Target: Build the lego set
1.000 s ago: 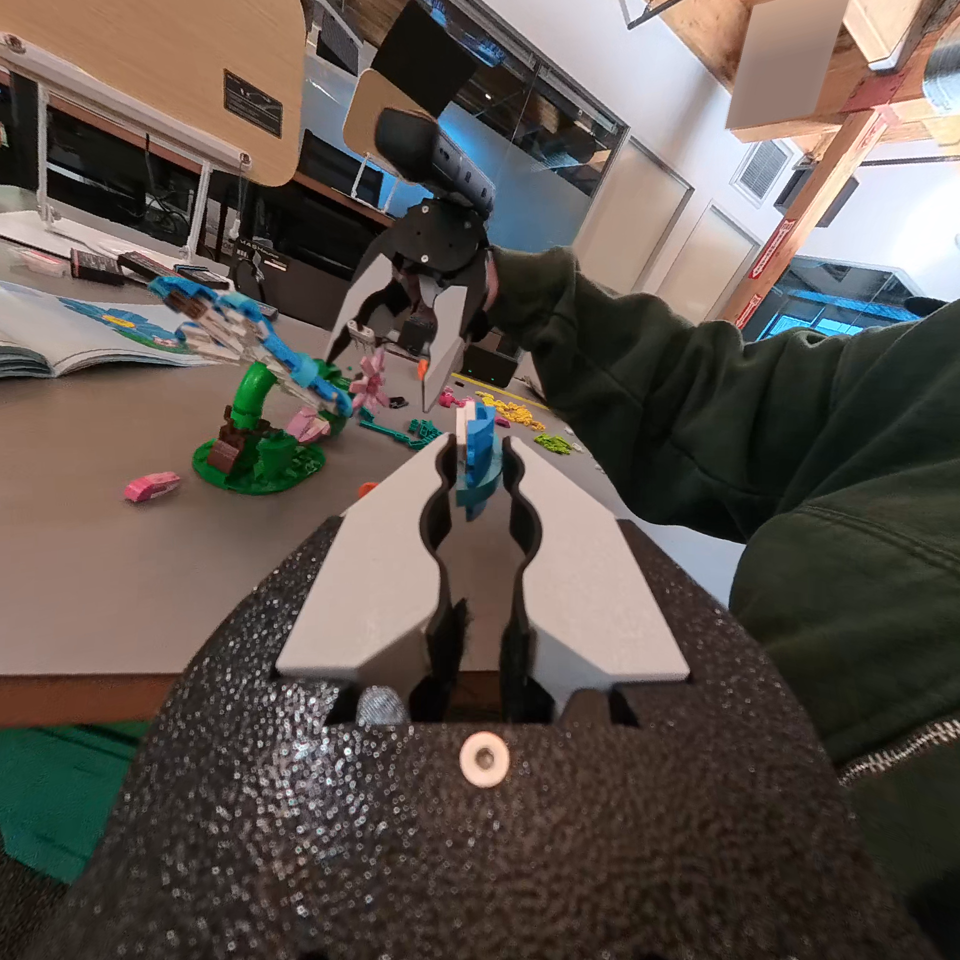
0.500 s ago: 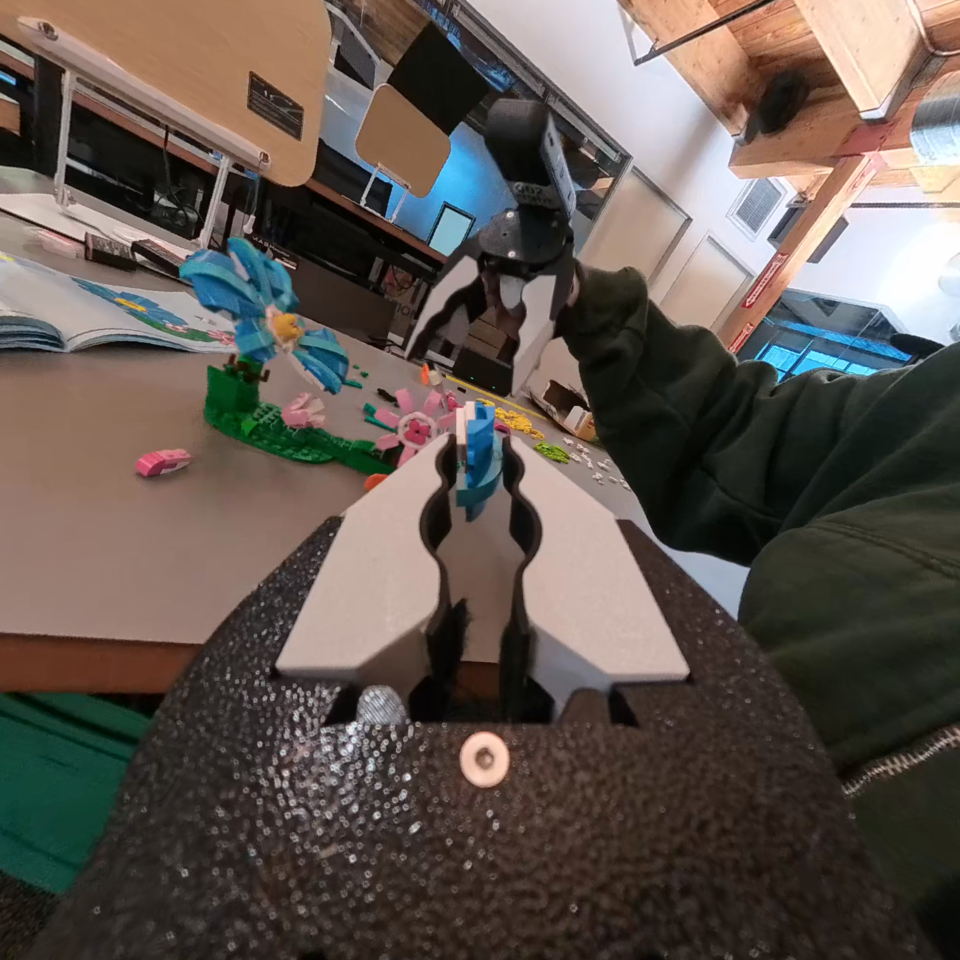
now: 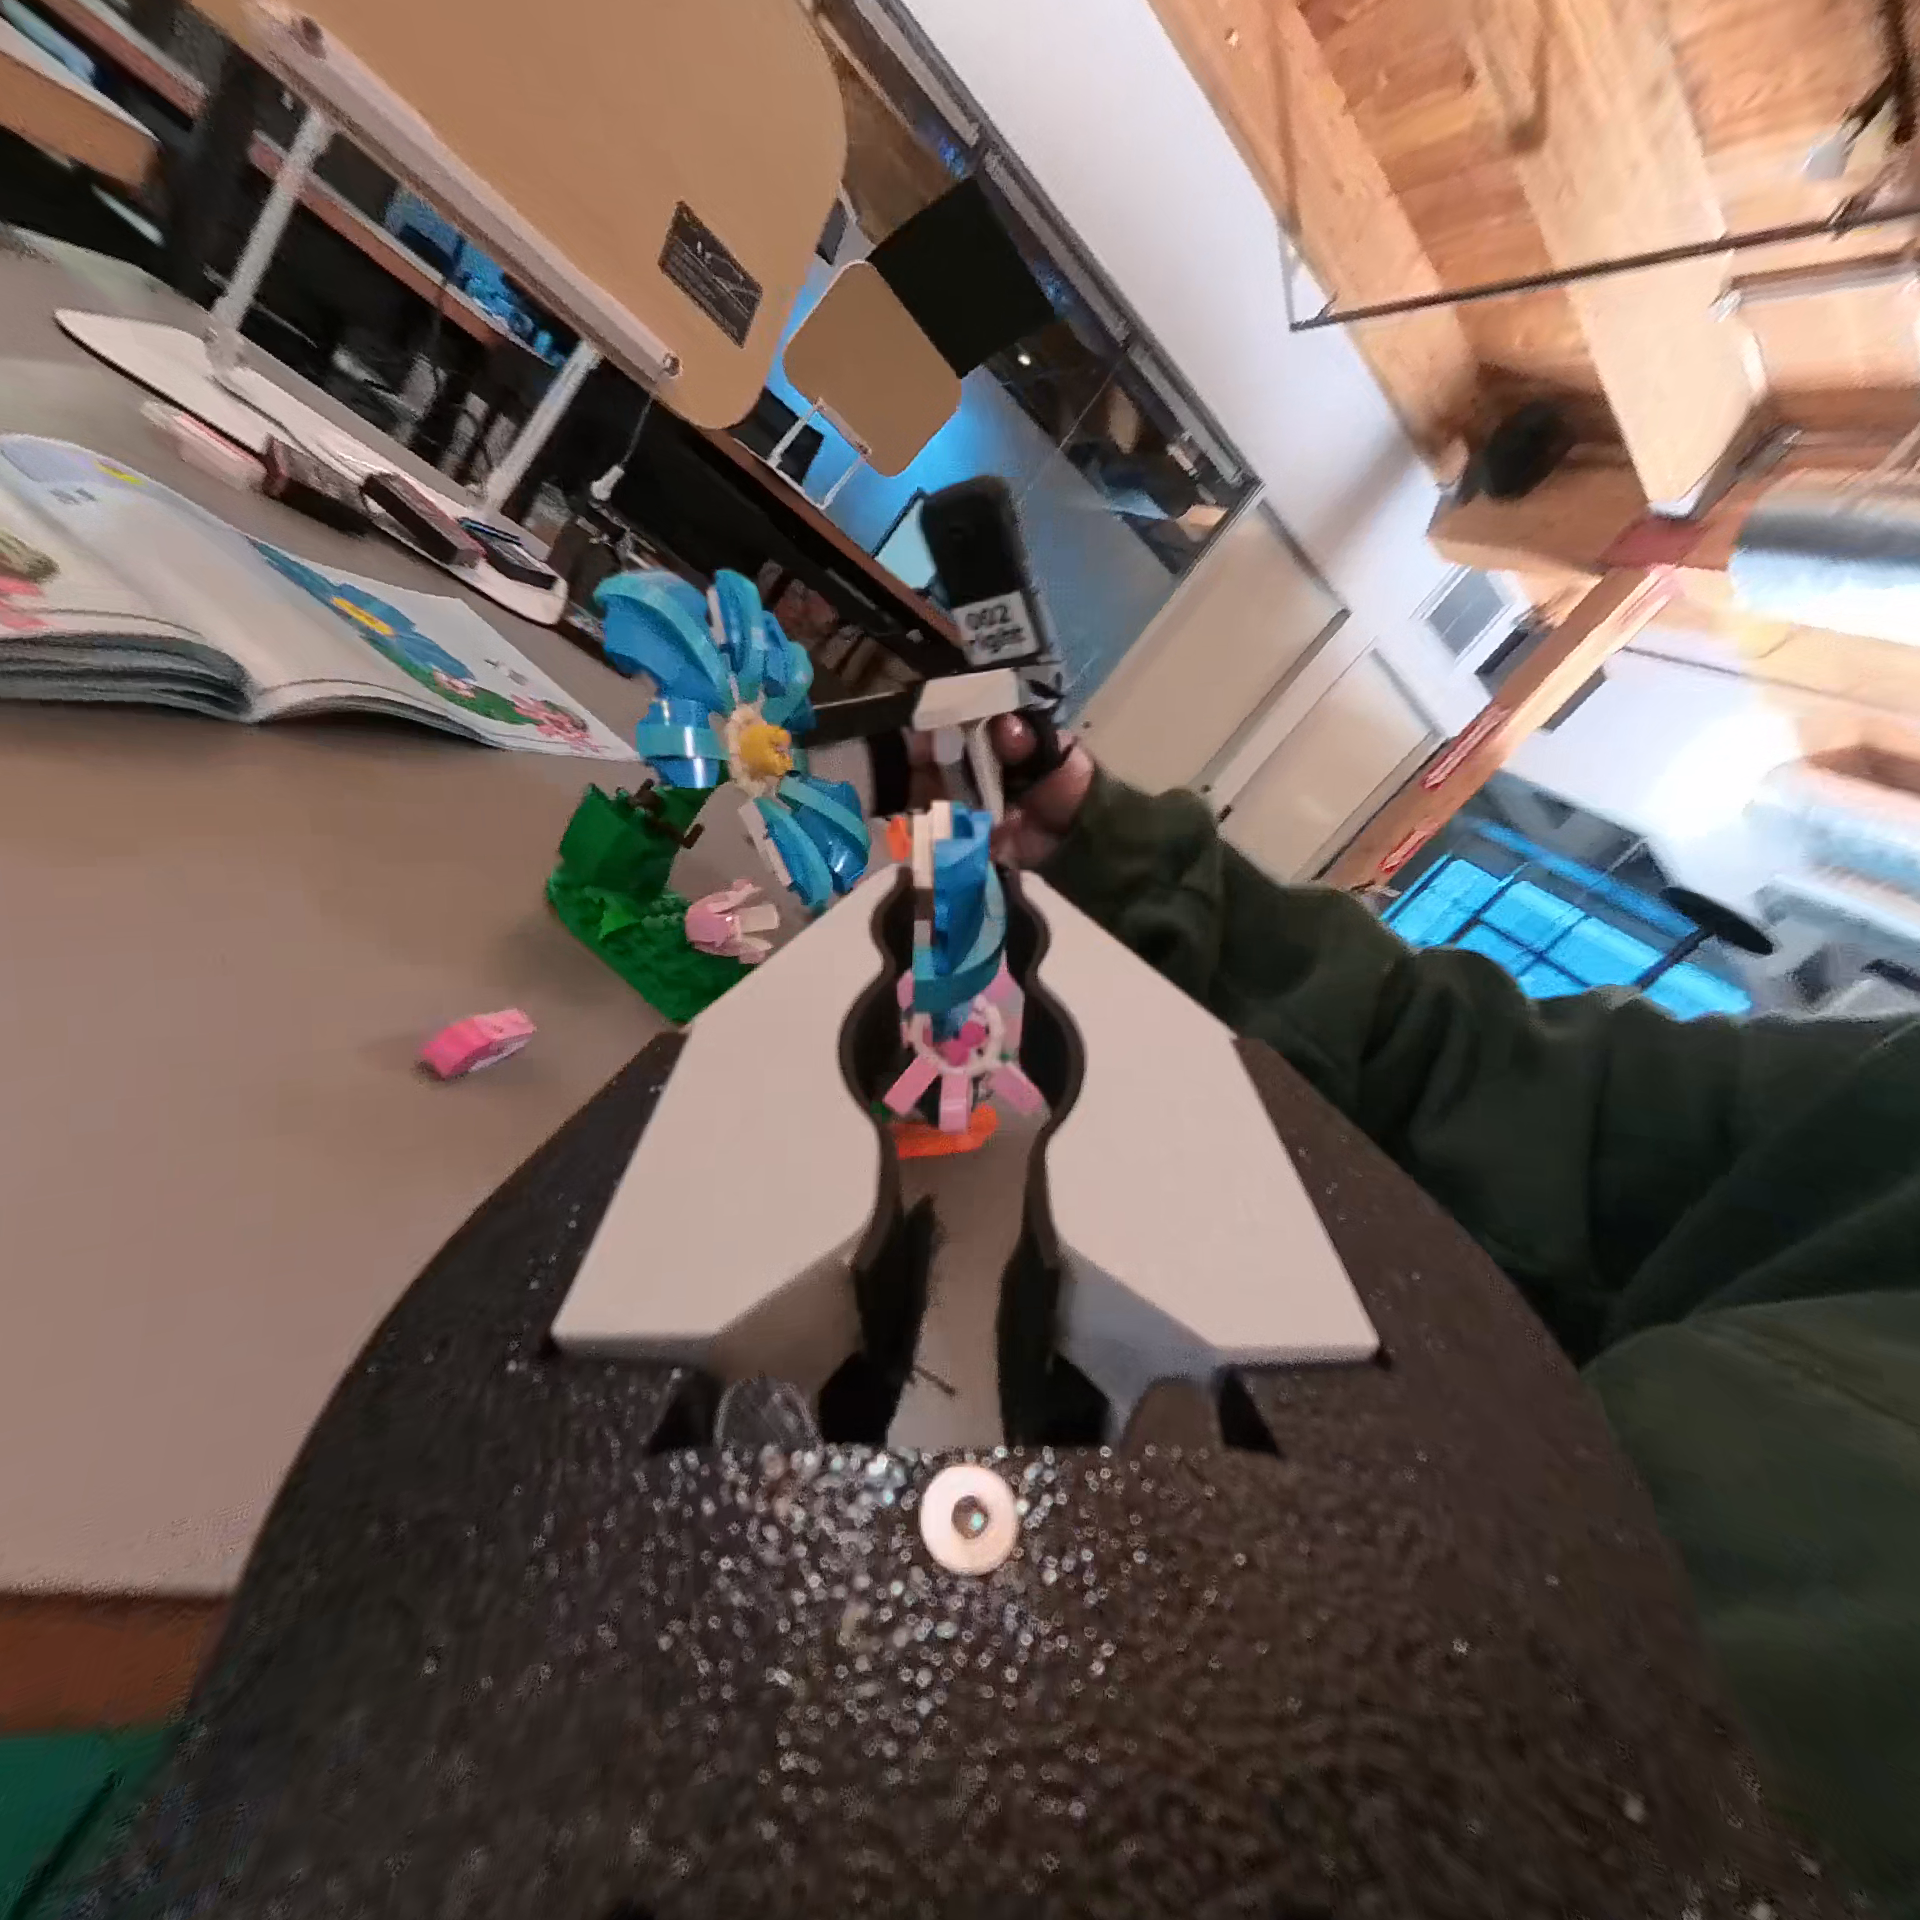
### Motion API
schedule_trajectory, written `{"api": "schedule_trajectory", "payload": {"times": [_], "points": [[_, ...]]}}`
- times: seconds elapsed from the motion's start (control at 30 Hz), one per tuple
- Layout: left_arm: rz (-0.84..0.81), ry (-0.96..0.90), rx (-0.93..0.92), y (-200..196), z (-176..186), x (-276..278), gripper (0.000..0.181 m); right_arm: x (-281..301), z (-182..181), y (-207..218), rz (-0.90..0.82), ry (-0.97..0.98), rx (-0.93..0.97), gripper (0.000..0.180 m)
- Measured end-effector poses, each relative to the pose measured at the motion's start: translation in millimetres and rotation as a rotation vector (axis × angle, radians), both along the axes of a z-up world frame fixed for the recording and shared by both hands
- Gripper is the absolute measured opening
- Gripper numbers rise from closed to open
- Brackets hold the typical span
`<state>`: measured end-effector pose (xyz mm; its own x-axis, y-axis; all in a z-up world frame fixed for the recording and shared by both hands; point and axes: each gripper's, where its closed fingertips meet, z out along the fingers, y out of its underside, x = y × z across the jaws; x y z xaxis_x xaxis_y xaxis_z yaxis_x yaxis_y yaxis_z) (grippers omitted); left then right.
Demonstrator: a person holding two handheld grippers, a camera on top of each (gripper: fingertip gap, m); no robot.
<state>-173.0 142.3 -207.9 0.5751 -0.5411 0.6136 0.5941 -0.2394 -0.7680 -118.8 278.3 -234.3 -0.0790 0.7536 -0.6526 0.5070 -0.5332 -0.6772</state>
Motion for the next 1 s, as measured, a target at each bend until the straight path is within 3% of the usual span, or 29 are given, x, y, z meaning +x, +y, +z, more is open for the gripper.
{"api": "schedule_trajectory", "payload": {"times": [0.2, 0.6, 0.77, 1.0], "points": [[-0.055, -0.057, -0.045, 23.0, -10.8, 17.0, 0.015, -15.0, -12.8, -6.8, 0.123, 0.047, -0.094, 0.075], [0.004, -0.061, -0.162, 55.4, -24.6, 5.9, 0.015, -31.4, -16.9, -11.5, 0.252, 0.111, -0.221, 0.053], [-0.017, -0.032, -0.156, 56.9, -22.4, 11.7, 0.015, -37.6, -16.7, -15.9, 0.285, 0.123, -0.227, 0.056], [-0.037, 0.015, -0.149, 52.9, -23.0, 17.8, 0.015, -42.5, -10.9, -12.3, 0.346, 0.213, -0.113, 0.078]]}}
